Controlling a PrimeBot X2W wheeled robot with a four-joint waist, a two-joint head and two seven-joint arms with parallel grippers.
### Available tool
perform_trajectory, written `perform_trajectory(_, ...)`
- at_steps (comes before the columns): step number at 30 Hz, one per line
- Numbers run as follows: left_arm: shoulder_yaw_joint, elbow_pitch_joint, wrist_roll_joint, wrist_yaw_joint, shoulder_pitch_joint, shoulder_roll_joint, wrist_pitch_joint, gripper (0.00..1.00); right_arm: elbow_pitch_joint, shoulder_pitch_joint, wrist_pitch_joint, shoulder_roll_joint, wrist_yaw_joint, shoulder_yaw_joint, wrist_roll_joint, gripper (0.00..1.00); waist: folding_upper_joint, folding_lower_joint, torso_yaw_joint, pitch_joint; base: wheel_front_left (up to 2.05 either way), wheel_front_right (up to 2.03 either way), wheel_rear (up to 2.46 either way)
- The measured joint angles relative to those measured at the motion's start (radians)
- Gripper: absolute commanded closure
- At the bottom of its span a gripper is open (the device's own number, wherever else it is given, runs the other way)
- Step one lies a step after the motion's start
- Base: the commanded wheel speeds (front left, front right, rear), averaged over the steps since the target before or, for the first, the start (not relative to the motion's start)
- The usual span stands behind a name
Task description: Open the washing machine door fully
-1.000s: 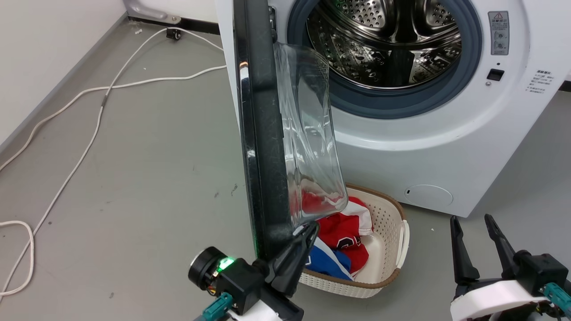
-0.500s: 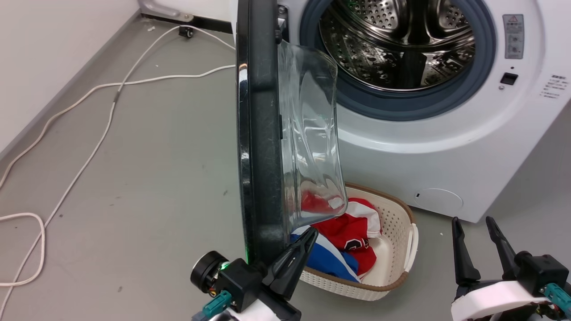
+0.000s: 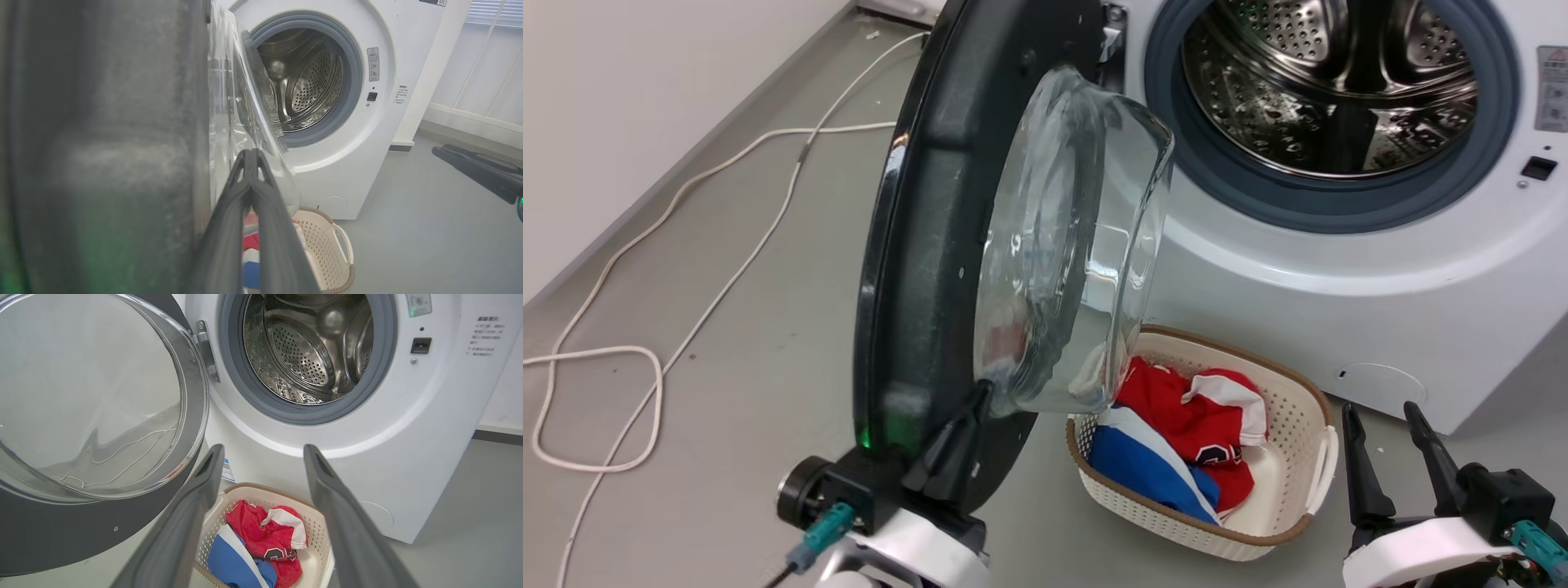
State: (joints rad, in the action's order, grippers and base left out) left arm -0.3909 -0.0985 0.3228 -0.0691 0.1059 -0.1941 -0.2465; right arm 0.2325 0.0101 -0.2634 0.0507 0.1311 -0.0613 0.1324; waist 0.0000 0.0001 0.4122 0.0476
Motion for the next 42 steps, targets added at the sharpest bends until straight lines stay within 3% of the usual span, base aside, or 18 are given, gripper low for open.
perform_trajectory(13,0.142,-0.035,0.067,0.018,0.046,-0.074,-0.009,1.00,0.004,0.036,0.000,0.000,0.000,0.012,-0.039,0.00,0.0000,0.0000,0.040,0.092,0.00,0.00,0.00)
perform_trajectory(32,0.329,-0.199,0.105,-0.010,0.170,-0.254,-0.014,1.00,0.007,0.090,0.000,0.001,0.000,-0.012,-0.116,0.00,0.0000,0.0000,0.004,0.224,0.00,0.00,0.00)
perform_trajectory(33,0.381,-0.244,0.121,-0.011,0.222,-0.296,-0.015,1.00,0.003,0.100,0.003,0.005,0.000,-0.016,-0.121,0.00,0.0000,0.0000,-0.009,0.249,0.00,0.00,0.00)
perform_trajectory(42,0.401,-0.295,0.118,-0.020,0.253,-0.302,-0.017,1.00,0.004,0.110,0.007,0.007,0.000,-0.021,-0.125,0.00,0.0000,0.0000,-0.027,0.260,0.00,0.00,0.00)
